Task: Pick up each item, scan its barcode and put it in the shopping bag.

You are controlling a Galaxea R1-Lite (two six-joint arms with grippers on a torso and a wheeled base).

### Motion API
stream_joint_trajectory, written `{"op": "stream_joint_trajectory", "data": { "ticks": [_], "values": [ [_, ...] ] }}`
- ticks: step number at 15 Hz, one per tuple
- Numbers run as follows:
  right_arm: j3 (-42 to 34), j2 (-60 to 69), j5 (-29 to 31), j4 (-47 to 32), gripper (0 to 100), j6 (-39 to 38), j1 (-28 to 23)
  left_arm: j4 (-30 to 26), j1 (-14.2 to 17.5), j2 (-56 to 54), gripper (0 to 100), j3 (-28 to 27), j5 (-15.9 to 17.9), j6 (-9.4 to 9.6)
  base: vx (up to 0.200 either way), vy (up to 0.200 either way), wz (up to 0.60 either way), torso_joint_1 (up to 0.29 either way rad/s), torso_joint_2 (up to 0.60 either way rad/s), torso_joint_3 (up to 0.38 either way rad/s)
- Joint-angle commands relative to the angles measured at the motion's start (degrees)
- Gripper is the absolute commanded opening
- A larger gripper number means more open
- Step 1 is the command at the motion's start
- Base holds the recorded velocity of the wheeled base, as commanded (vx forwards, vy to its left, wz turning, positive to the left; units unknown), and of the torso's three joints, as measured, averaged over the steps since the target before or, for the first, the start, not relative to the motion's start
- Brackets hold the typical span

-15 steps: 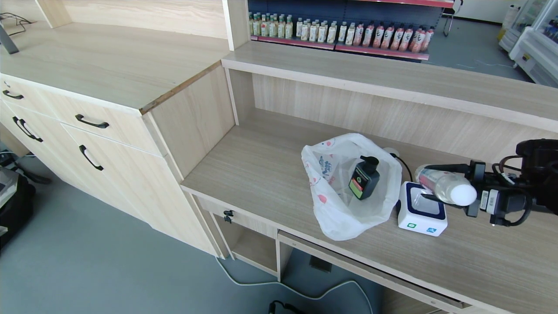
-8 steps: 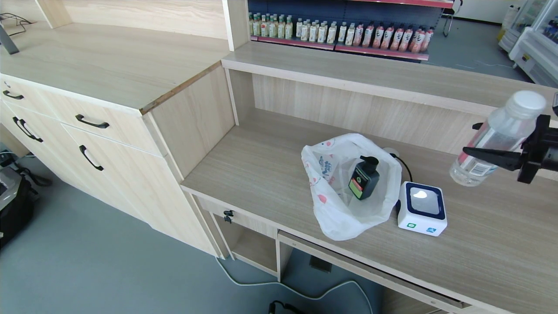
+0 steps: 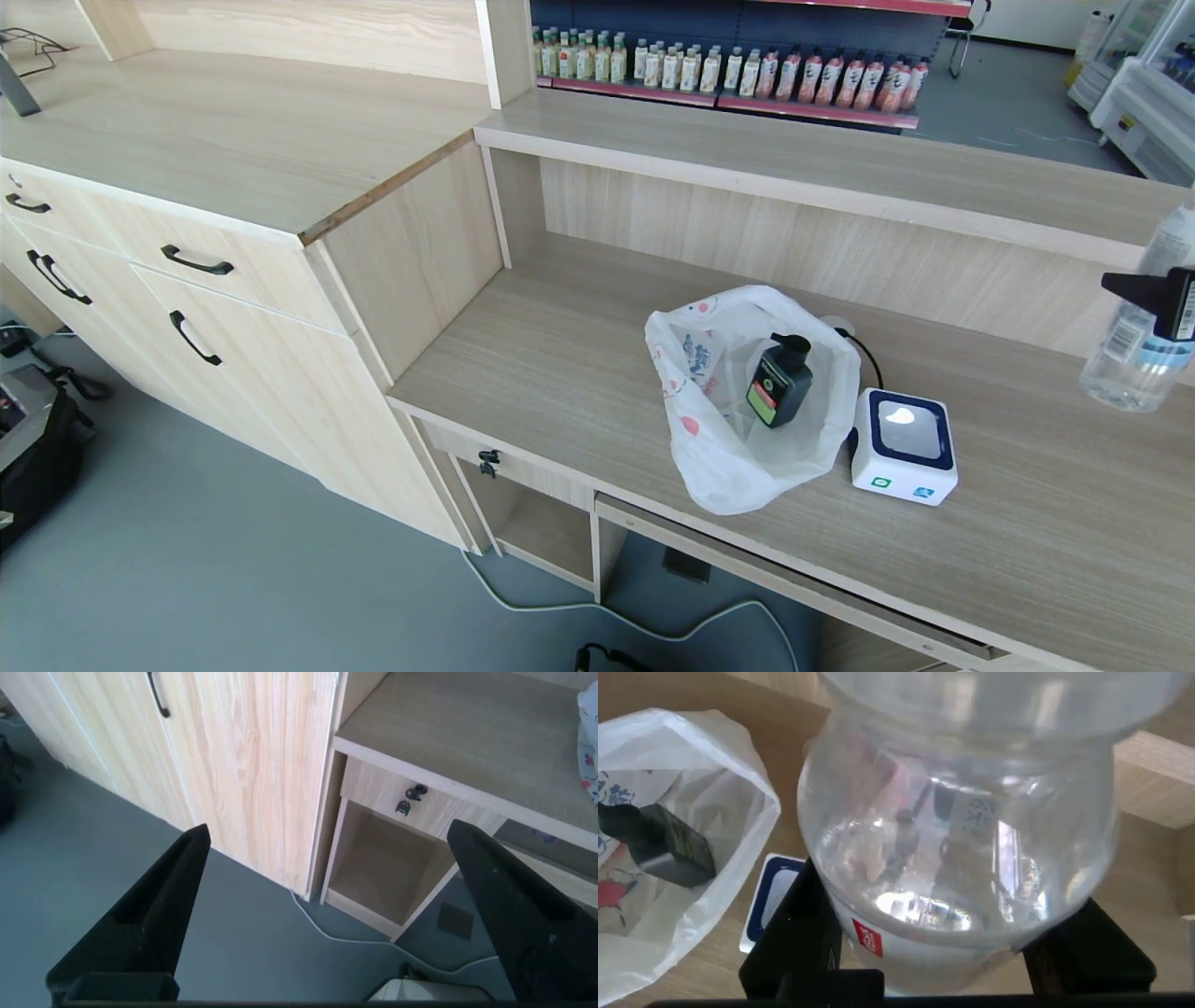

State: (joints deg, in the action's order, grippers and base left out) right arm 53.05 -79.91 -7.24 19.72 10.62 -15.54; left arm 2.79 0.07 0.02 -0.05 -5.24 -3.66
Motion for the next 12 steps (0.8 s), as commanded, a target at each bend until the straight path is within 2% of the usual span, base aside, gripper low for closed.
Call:
{"op": "stream_joint_trajectory", "data": {
  "ticks": [1,6,8,12],
  "values": [
    [-0.58,0.54,0.21,0.75,0,0.28,1.22,0.02,0.01,-0.02,100,0.05,-0.03,-0.03,0.0,0.0,0.0,0.0,0.0,0.0],
    [-3.57,-0.25,-0.32,11.74,0,7.14,5.7,0.02,0.01,-0.02,100,-0.04,-0.03,-0.03,0.0,0.0,0.0,0.0,0.0,0.0],
    [-4.01,-1.04,-3.66,14.11,0,7.75,9.04,0.02,0.01,-0.02,100,0.05,-0.03,-0.03,0.0,0.0,0.6,-0.002,0.0,0.002],
    [-4.89,-4.38,-3.75,20.18,0,11.0,19.15,0.02,0.01,-0.02,100,0.05,-0.03,-0.03,0.0,0.0,0.6,0.002,0.0,0.001]
  ]
}}
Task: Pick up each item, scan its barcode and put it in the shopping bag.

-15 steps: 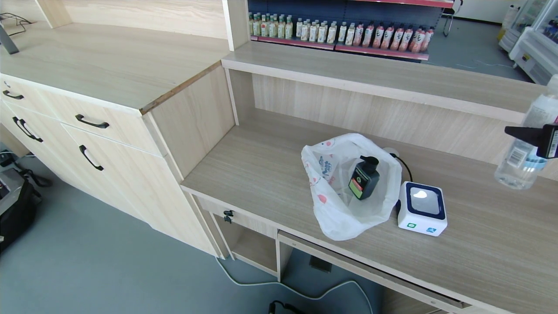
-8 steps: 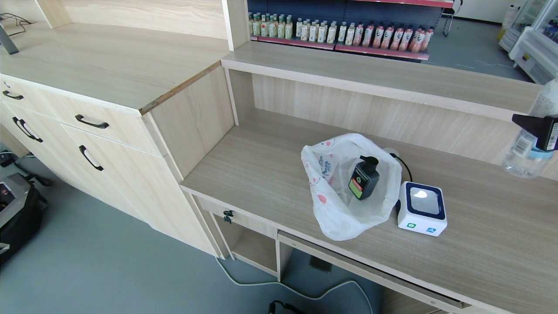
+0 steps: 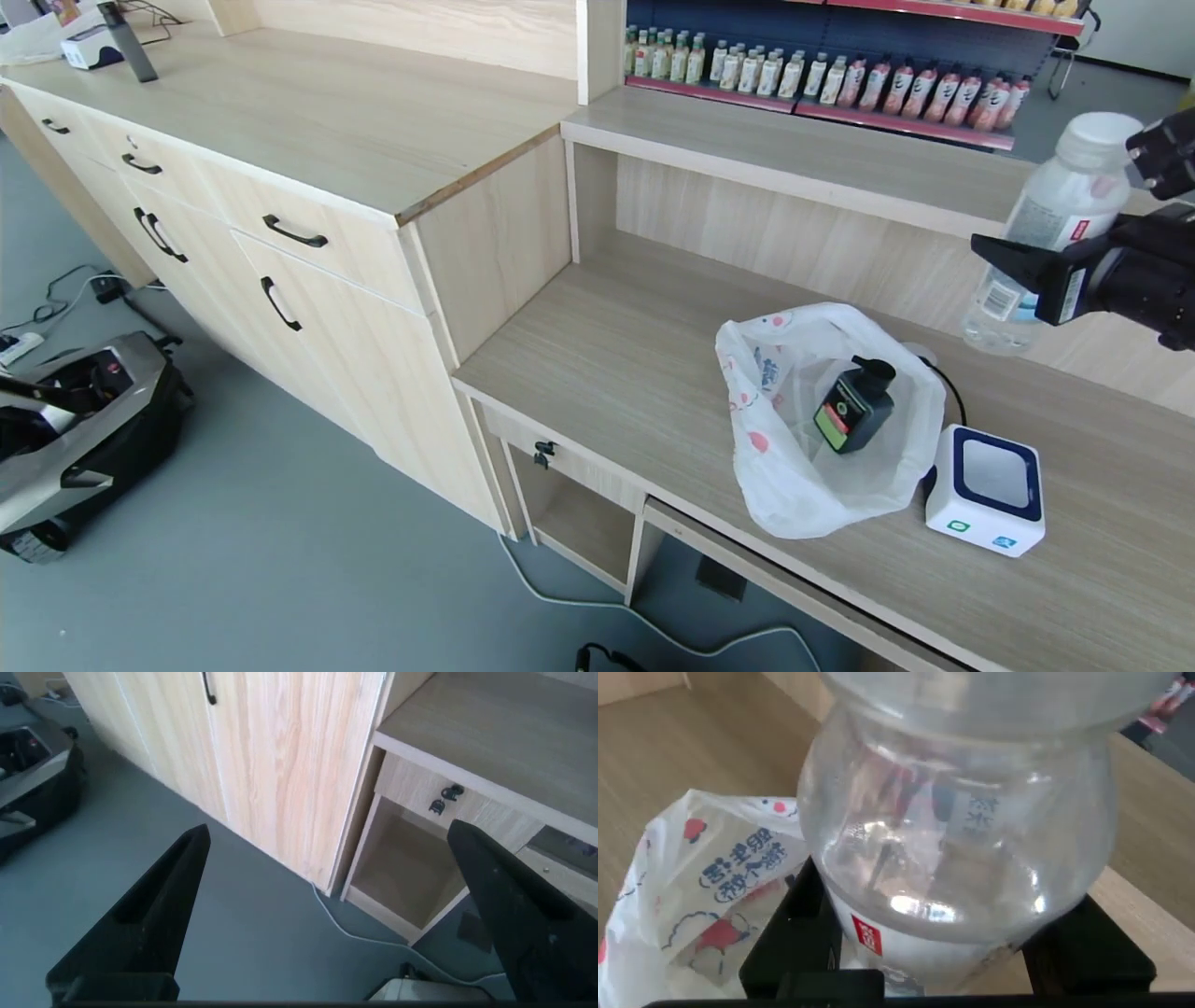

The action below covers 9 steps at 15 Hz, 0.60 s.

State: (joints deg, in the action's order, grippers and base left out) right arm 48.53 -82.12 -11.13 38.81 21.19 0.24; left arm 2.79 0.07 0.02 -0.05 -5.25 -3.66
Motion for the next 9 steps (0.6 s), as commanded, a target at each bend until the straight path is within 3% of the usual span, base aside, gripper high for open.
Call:
{"op": "stream_joint_trajectory", "data": {
  "ticks": [1,5,9],
  "values": [
    [-0.81,-3.05,-0.47,1.53,0,-0.01,4.94,0.02,0.01,-0.02,100,0.05,-0.02,-0.03,0.0,0.0,0.6,0.002,0.0,0.007],
    [-3.97,-9.55,-3.2,2.23,0,-1.32,6.52,0.02,0.01,-0.02,100,0.05,-0.02,-0.03,0.0,0.0,0.0,0.0,0.0,0.0],
    [-8.45,-15.27,-3.55,9.0,0,-2.55,6.52,0.02,0.01,-0.02,100,-0.04,-0.02,-0.03,0.0,0.0,0.0,0.0,0.0,0.0]
  ]
}}
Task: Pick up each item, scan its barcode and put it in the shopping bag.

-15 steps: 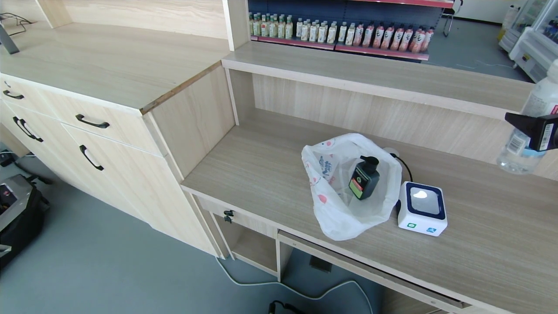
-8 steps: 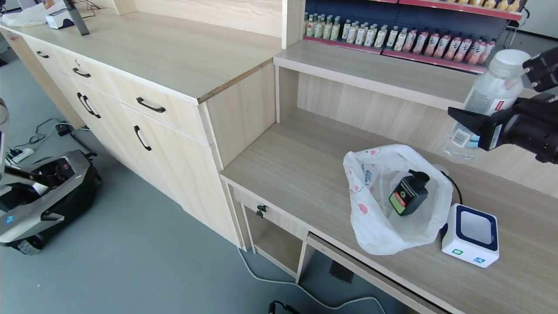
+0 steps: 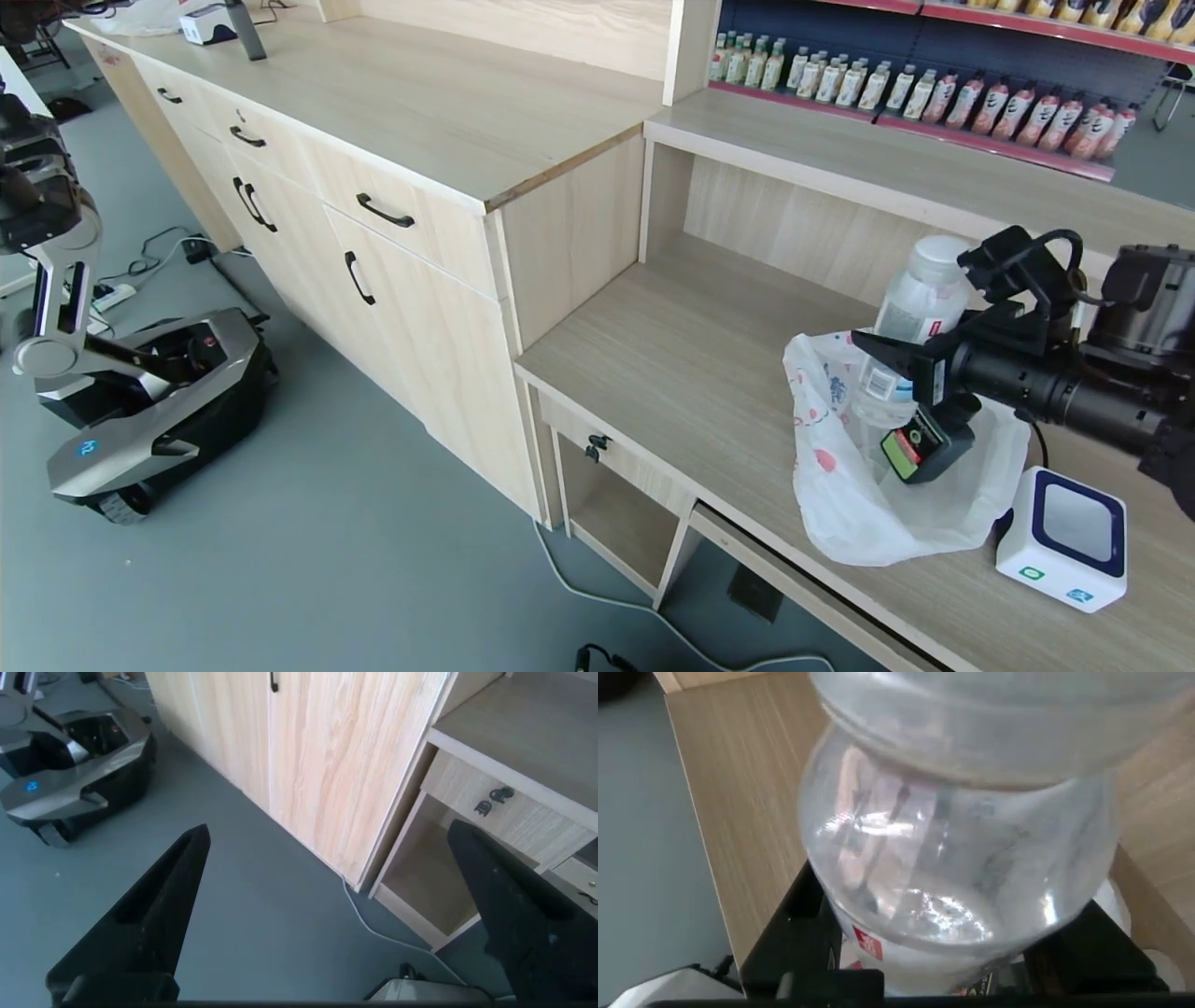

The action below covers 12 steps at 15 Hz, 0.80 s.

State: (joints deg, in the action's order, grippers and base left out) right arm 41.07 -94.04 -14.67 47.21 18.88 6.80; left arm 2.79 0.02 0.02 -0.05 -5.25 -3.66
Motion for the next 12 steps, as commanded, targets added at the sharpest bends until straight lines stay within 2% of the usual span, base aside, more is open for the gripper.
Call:
{"op": "stream_joint_trajectory", "data": {
  "ticks": [1,4,9,12],
  "values": [
    [-1.08,-4.4,-1.16,1.83,0,-0.6,0.14,0.02,0.06,-0.02,100,0.05,-0.02,-0.03,0.0,0.0,0.0,0.0,0.0,0.0],
    [-1.52,-7.74,-8.1,6.4,0,-0.6,0.14,0.02,0.06,-0.02,100,0.05,-0.02,-0.03,0.0,0.0,0.0,0.0,0.0,0.0],
    [-2.31,-14.86,-11.0,16.33,0,-0.6,-0.03,0.02,0.06,-0.02,100,0.05,-0.02,-0.03,0.0,0.0,0.0,0.0,0.0,0.0],
    [-3.28,-17.49,-11.0,18.79,0,-0.6,-0.65,0.02,0.06,-0.02,100,0.05,-0.02,-0.03,0.0,0.0,0.0,0.0,0.0,0.0]
  ]
}}
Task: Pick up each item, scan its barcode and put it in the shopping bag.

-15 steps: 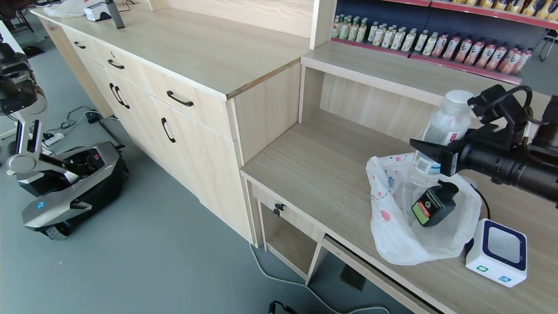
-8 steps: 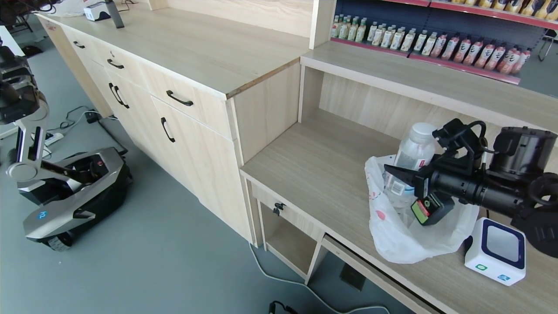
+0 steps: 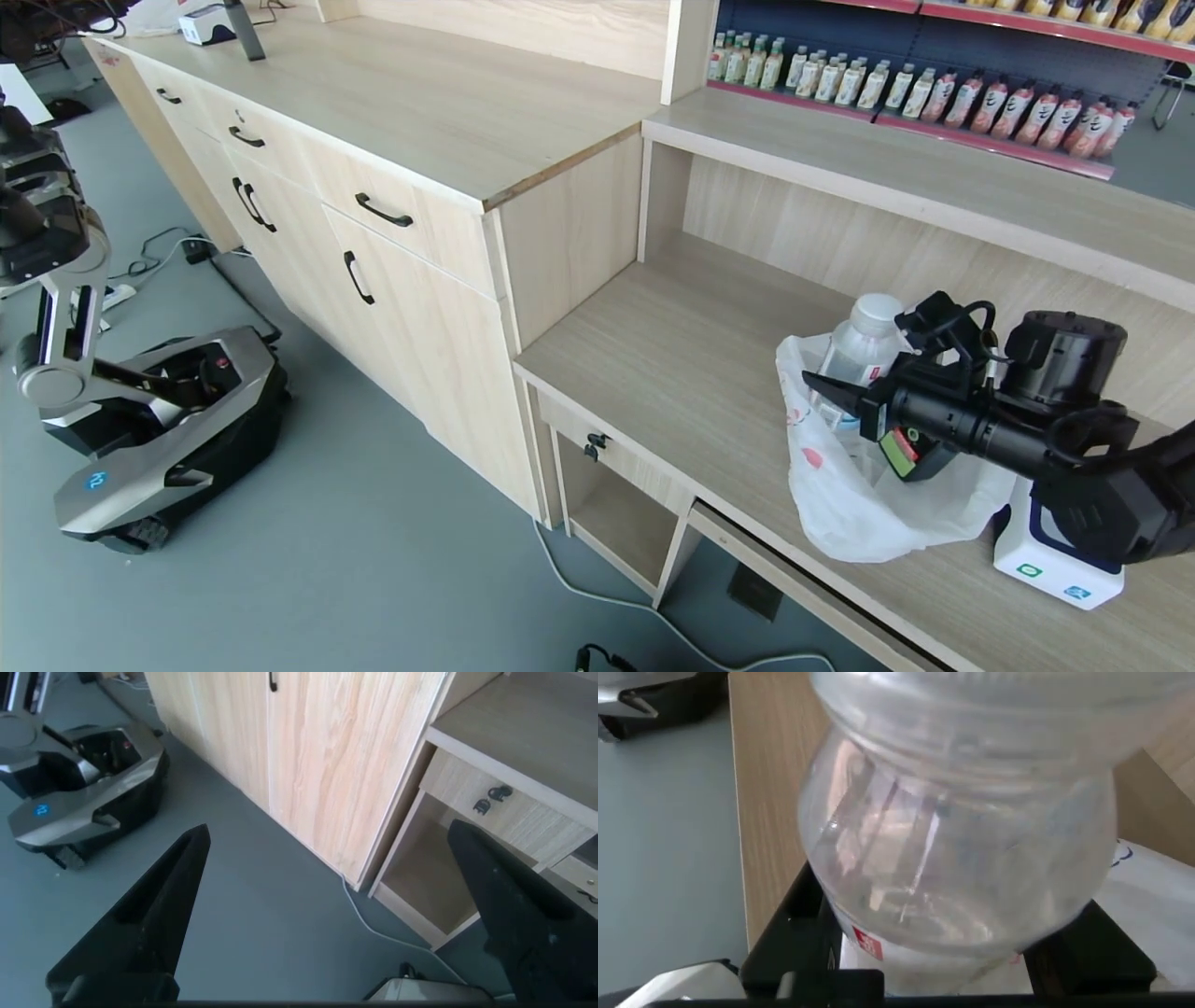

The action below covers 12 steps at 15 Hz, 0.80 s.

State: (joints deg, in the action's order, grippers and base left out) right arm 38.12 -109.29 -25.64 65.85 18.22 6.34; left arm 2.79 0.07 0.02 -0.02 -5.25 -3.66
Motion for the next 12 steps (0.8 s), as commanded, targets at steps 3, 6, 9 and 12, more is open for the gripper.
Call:
{"op": "stream_joint_trajectory", "data": {
  "ticks": [3,6,9,12],
  "values": [
    [-0.06,-5.41,-0.2,1.21,0,0.14,-2.21,0.02,0.01,-0.02,100,-0.06,-0.02,-0.03,0.0,0.0,0.0,0.0,0.0,0.0],
    [0.02,-7.96,-0.64,4.2,0,0.06,-3.18,0.02,0.01,-0.02,100,0.02,-0.02,-0.03,0.0,0.0,0.0,0.0,0.0,0.0],
    [0.29,-10.15,-4.77,7.1,0,0.06,-3.88,0.02,0.01,-0.02,100,-0.06,-0.02,-0.03,0.0,0.0,0.0,0.0,0.0,0.0],
    [0.55,-10.86,-5.21,7.71,0,0.06,-3.97,0.02,0.01,-0.02,100,0.02,-0.02,-0.03,0.0,0.0,0.0,0.0,0.0,0.0]
  ]
}}
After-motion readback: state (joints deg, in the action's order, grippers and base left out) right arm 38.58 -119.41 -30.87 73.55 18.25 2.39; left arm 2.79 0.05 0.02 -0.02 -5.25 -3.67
